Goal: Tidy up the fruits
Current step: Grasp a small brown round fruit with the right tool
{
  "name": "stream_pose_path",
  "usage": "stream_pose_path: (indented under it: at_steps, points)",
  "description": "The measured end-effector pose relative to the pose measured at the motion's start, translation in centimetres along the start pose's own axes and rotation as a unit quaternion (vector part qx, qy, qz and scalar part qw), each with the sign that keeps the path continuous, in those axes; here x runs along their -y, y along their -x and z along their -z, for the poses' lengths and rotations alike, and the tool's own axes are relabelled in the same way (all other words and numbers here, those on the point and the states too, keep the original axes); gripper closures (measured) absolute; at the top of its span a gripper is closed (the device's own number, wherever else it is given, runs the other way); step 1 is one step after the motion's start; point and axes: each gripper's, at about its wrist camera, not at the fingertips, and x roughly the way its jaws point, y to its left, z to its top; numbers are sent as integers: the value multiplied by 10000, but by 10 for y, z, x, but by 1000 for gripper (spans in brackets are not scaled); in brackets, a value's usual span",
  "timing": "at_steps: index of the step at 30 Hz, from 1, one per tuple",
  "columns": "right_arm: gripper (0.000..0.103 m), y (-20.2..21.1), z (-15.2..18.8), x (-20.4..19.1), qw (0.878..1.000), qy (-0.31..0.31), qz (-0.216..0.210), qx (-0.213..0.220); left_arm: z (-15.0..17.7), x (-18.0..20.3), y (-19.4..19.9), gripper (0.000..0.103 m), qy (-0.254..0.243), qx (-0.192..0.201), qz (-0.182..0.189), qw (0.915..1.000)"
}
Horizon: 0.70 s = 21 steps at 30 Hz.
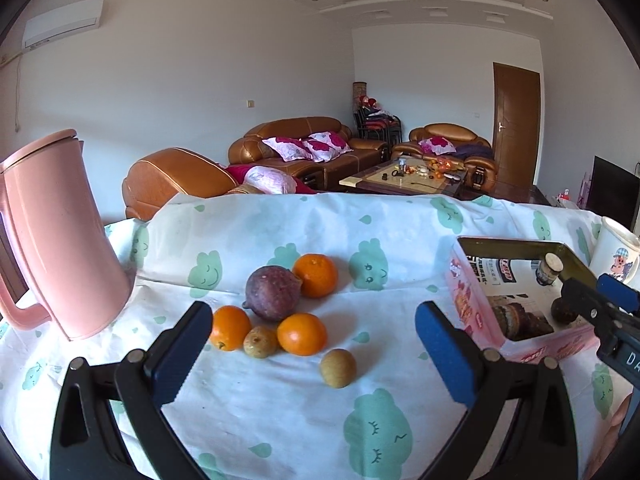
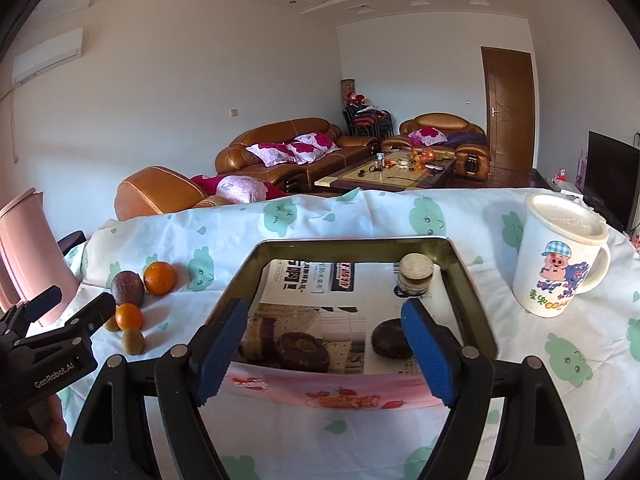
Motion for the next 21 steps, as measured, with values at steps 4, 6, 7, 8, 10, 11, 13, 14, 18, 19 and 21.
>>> stream_pose_path:
  at_steps: [4,6,7,8,10,11,13,14,18,19,21]
  points:
    - [22,-4,3,-28,9998,152,-147,-71,1,-16,-1,0,-4,-33,-77,10000]
    - [22,-5,4,-43,9996,217,-181,-73,1,-25,-3,0,-28,-60,-157,9999]
    - [22,-6,4,-50,9995,243,-206,-81,0,-31,-4,0,-19,-90,-232,9997]
    - [22,-7,5,-56,9993,264,-254,-98,0,-37,-6,0,16,-132,-312,9994]
    - [22,-10,7,-71,9985,330,-390,-174,-2,-54,-10,0,154,-224,-470,9985]
    - [22,-11,8,-78,9980,397,-439,-219,-3,-63,-11,0,240,-256,-560,9978]
    - [22,-13,10,-93,9966,609,-502,-256,-5,-81,-14,0,388,-303,-743,9960]
    - [22,-12,11,-101,9957,731,-520,-236,-6,-89,-15,0,443,-320,-823,9951]
    - [23,-14,15,-135,9894,1273,-669,-217,-7,-113,-22,0,537,-441,-1100,9915]
    - [23,-18,17,-145,9863,1464,-689,-326,-7,-117,-24,0,519,-506,-1158,9906]
    - [23,-29,20,-162,9797,1762,-742,-601,-6,-122,-30,0,473,-650,-1222,9892]
